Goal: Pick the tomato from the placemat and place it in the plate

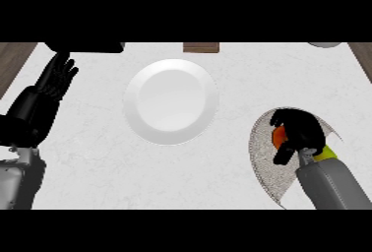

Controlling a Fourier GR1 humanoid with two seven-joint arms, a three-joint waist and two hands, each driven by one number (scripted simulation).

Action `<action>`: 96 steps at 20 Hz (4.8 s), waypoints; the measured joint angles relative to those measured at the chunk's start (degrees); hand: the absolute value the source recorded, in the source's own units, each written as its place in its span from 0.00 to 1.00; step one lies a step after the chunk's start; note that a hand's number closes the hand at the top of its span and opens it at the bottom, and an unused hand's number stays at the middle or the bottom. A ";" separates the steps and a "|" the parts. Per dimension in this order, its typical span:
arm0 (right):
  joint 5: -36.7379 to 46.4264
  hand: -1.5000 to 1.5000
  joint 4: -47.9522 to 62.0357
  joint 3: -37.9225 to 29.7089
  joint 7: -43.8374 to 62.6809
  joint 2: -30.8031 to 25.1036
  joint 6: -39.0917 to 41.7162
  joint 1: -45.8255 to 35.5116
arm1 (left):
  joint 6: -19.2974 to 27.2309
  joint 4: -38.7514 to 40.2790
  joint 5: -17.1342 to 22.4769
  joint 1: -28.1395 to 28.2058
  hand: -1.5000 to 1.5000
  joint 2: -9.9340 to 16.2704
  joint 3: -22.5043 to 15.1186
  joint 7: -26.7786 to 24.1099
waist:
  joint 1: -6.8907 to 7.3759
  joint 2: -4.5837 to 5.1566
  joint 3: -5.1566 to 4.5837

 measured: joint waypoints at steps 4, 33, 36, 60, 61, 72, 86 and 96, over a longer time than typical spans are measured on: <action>-0.66 1.00 3.58 2.02 -11.20 -4.74 4.20 -8.17 | -1.02 -0.32 0.08 -1.76 0.50 -0.75 -1.69 -0.56 | 4.50 1.85 0.19; -24.95 1.00 35.40 -4.88 -77.00 -10.95 13.00 -43.48 | -0.57 2.66 -1.58 -5.97 0.50 -3.05 -3.99 -1.03 | 6.54 2.39 0.22; -25.58 1.00 38.49 -3.57 -77.50 -8.84 13.13 -46.84 | -0.55 3.36 -1.48 -6.11 0.50 -2.92 -3.49 -0.87 | 5.73 2.06 0.17; -21.55 1.00 58.12 8.45 -75.72 17.15 3.57 -55.74 | -0.85 2.20 -1.81 -3.94 0.50 -2.31 -1.19 -0.32 | 2.99 0.94 0.03; -22.39 0.00 58.52 8.61 -74.79 17.35 4.06 -55.65 | -1.20 2.10 -1.62 -3.98 0.50 -2.32 -1.28 -0.30 | 3.30 0.96 0.02; -32.39 0.00 56.83 12.41 -72.17 18.10 10.33 -51.24 | -1.16 4.44 -2.89 -6.00 0.50 -3.95 -2.50 -1.10 | 5.16 1.23 0.03; -52.00 0.00 62.76 1.65 -63.80 17.21 18.96 -57.51 | -1.13 3.45 -3.24 -4.98 0.50 -3.89 -1.90 -1.08 | 4.28 1.43 0.04; -55.37 0.00 66.60 -3.03 -61.77 8.36 23.78 -60.01 | -1.00 2.88 -3.50 -5.92 0.50 -4.39 -2.19 -0.97 | 5.03 2.66 0.15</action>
